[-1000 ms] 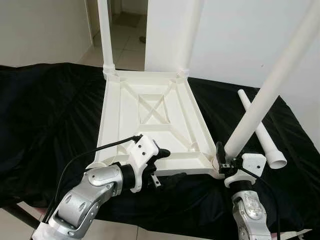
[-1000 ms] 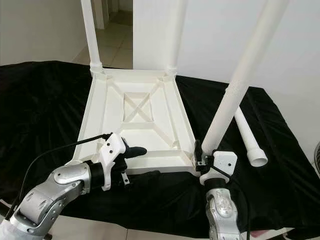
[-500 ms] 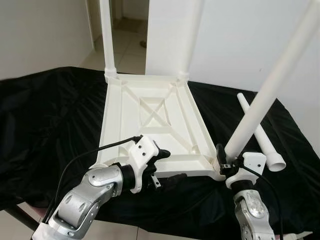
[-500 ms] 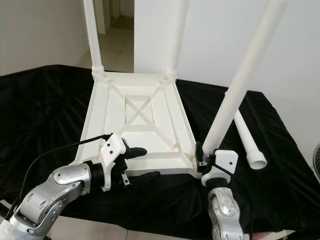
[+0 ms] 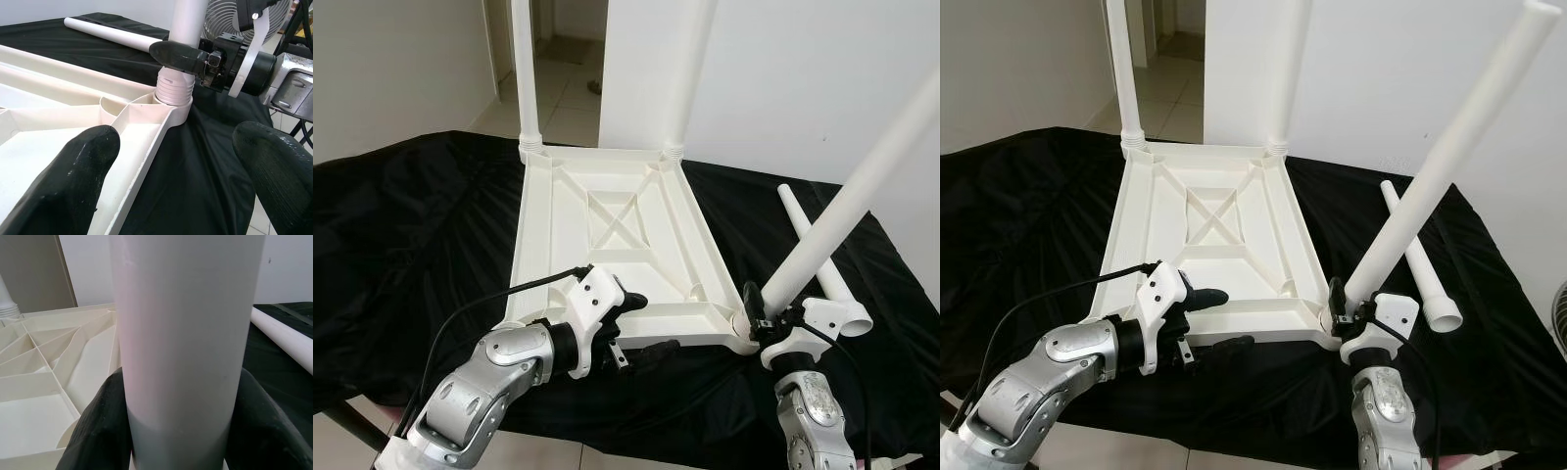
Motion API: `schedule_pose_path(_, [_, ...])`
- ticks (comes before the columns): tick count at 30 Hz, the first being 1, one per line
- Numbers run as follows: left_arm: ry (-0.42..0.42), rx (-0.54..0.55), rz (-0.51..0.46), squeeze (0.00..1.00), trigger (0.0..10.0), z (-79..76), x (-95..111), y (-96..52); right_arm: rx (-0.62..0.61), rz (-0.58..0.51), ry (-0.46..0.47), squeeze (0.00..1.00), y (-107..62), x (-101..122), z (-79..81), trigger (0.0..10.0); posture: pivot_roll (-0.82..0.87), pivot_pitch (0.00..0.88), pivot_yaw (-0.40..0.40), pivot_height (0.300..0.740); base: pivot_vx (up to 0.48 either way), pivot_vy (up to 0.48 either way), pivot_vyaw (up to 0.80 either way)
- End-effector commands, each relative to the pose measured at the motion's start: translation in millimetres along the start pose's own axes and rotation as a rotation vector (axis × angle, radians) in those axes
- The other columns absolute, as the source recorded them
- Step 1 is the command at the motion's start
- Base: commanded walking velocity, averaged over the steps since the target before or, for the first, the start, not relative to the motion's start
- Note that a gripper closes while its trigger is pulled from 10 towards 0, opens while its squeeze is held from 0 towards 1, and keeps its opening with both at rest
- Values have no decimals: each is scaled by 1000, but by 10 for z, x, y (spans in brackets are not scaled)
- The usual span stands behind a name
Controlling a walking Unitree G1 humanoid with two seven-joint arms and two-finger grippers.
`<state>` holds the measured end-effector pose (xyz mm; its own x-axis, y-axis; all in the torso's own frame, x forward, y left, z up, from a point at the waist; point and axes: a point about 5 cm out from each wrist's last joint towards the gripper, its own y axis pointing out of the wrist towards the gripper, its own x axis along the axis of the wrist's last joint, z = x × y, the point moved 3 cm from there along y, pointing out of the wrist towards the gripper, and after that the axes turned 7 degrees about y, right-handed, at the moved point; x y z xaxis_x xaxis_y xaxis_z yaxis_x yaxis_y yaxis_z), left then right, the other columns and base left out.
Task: Building children table
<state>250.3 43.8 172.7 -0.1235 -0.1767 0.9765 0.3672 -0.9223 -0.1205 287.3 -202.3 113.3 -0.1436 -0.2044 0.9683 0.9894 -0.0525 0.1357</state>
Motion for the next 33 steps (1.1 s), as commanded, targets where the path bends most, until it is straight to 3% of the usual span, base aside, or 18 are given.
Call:
schedule_pose_path(1, [-7,-6,-2,0,10000,-24,12,0,-151,314,2,0,-322,-613,-341,10000,4,96,-14,740,0,0,0])
schedule_pose_path(12, [-5,-1,0,0,10000,-15,13,-4,-105,260,-79,0,-266,-526,-181,10000,9,95,-17,740,0,0,0])
schedule_pose_path(22, [-1,6,-2,0,10000,-10,25,-4,-260,109,-80,0,-248,-371,-163,10000,17,90,-16,740,0,0,0])
schedule_pose_path(26, [-1,6,-2,0,10000,-10,26,-3,-236,90,-84,0,-216,-331,-124,10000,17,88,-16,740,0,0,0])
schedule_pose_path(32, [5,-2,-17,0,10000,-3,60,38,-82,-71,-118,0,14,215,120,10000,4,80,-21,740,0,0,0])
schedule_pose_path(33, [5,-2,-17,0,10000,-3,60,38,-82,-71,-118,0,14,215,120,10000,4,80,-21,740,0,0,0])
